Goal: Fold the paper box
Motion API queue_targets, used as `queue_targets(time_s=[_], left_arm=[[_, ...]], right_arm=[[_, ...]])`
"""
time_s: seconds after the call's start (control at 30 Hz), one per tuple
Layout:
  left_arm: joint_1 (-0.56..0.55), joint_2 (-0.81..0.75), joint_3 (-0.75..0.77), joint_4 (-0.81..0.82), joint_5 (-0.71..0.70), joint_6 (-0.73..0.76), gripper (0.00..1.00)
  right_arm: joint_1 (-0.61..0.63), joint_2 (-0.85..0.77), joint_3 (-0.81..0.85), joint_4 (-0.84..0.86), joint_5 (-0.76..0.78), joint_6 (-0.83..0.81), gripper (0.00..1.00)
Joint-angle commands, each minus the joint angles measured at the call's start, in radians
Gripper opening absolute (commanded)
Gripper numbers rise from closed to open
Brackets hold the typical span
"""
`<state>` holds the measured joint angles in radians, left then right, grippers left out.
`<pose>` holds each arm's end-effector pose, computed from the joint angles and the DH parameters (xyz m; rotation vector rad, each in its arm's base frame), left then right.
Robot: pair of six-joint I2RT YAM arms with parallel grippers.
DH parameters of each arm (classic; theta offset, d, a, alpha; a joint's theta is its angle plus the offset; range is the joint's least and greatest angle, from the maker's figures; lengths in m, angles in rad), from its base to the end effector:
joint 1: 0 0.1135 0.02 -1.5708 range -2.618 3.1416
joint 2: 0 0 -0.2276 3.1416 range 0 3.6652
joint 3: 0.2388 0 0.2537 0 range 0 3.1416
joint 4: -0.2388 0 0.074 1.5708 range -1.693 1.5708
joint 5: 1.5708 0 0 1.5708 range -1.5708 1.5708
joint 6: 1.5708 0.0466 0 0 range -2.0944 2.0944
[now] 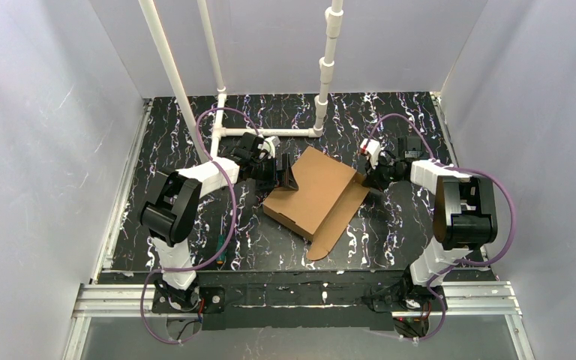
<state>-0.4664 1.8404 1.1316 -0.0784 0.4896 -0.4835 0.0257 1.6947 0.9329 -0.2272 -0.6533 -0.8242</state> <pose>0.3368 -0.1941 0.1364 0.2339 2.4729 -1.0157 0.3281 0.0368 0.1199 -1.1750 2.0237 0.4557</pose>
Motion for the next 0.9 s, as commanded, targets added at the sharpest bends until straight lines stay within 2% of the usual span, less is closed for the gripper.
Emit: queue_targets(time_s=[0.0, 0.6, 0.73, 0.87], left_arm=[[0.014, 0.005, -0.007, -0.016, 0.013, 0.008, 0.86], [0.012, 0.000, 0.020, -0.050, 0.102, 0.050, 0.83], [0.012, 0.005, 0.035, -0.064, 0.118, 0.062, 0.83], [0.011, 0.016, 0.058, -0.079, 0.133, 0.069, 0.83]], right_arm=[[0.020, -0.031, -0.010, 0.046, 0.009, -0.014, 0.01], [0.129, 0.056, 0.189, -0.132, 0.202, 0.060, 0.01], [0.156, 0.099, 0.253, -0.239, 0.244, 0.008, 0.01], [0.187, 0.108, 0.270, -0.276, 0.283, -0.024, 0.01]])
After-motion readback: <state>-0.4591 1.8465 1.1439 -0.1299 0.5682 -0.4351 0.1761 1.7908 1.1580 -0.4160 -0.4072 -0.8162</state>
